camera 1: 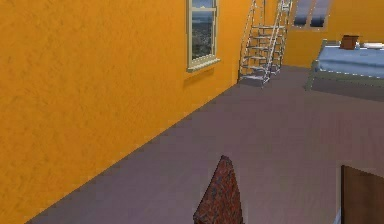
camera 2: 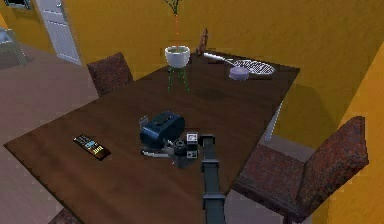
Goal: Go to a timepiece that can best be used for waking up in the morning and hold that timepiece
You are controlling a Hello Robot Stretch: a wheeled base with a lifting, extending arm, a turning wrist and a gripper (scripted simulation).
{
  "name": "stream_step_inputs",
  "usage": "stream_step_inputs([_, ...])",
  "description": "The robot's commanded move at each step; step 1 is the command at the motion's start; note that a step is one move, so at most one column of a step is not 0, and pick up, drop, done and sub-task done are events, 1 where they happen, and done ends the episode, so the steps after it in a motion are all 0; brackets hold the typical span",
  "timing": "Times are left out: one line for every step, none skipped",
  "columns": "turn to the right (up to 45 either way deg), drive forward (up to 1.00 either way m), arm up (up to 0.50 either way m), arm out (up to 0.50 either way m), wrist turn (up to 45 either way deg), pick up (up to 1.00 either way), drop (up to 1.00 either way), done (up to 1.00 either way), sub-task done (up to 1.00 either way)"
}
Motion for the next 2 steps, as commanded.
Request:
stream_step_inputs([0.0,0.0,0.1,0.0,0.0,0.0,0.0,0.0,0.0])
stream_step_inputs([0.0,0.0,0.0,0.0,0.0,0.0,0.0,1.0,0.0])
